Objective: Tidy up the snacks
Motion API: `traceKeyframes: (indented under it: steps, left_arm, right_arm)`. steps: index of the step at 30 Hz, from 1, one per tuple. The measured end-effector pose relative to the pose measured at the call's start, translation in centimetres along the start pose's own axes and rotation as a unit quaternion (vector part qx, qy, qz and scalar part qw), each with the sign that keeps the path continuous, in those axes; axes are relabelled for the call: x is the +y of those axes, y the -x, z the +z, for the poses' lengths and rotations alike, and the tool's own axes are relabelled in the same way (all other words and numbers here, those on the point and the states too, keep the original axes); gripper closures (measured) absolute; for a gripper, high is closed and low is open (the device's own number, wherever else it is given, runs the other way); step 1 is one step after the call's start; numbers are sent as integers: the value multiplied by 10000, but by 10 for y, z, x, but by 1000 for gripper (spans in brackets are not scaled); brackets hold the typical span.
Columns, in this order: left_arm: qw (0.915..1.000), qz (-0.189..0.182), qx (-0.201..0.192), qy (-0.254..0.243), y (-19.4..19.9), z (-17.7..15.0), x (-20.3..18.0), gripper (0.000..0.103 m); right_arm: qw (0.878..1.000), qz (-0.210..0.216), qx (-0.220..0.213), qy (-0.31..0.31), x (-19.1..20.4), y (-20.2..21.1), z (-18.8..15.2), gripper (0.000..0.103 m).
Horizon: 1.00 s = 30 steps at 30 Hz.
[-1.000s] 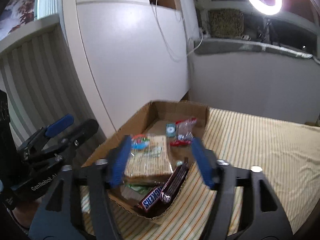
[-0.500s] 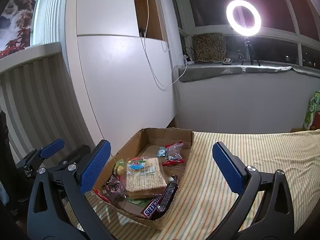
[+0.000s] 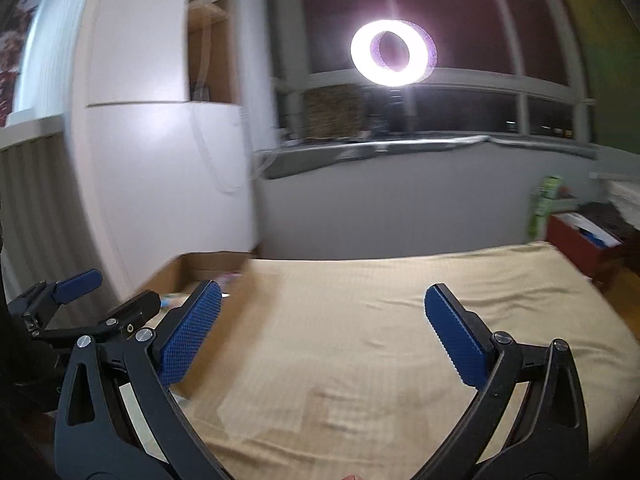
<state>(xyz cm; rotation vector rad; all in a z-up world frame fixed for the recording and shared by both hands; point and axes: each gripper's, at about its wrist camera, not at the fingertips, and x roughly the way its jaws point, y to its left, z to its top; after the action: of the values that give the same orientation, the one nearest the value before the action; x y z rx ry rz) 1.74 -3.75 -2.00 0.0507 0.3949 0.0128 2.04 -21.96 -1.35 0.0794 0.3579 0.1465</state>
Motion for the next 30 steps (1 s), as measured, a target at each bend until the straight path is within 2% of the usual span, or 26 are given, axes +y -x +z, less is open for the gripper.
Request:
traceKeyframes:
  steps: [5, 10, 16, 18, 19, 30]
  left_arm:
    - [9985, -522, 89, -147, 1, -3, -57, 12]
    - [9967, -758, 119, -271, 8, -5, -82, 12]
    - [9979, -617, 23, -198, 19, -5, -72, 12]
    - [9983, -561, 6, -132, 23, -6, -65, 2]
    - [9985, -546, -31, -92, 25, -6, -61, 1]
    - [9988, -486, -25, 73, 33, -6, -41, 1]
  right_arm:
    - [9982, -562, 1, -207, -52, 33, -3, 0]
    - [9971, -754, -49, -131, -59, 52, -1, 0]
    - [9977, -674, -51, -17, -39, 54, 0, 0]
    - [9978, -659, -29, 8, -34, 53, 0, 0]
    - [9979, -650, -22, 20, -32, 53, -1, 0]
    - [9980, -606, 12, 152, -18, 53, 1, 0]
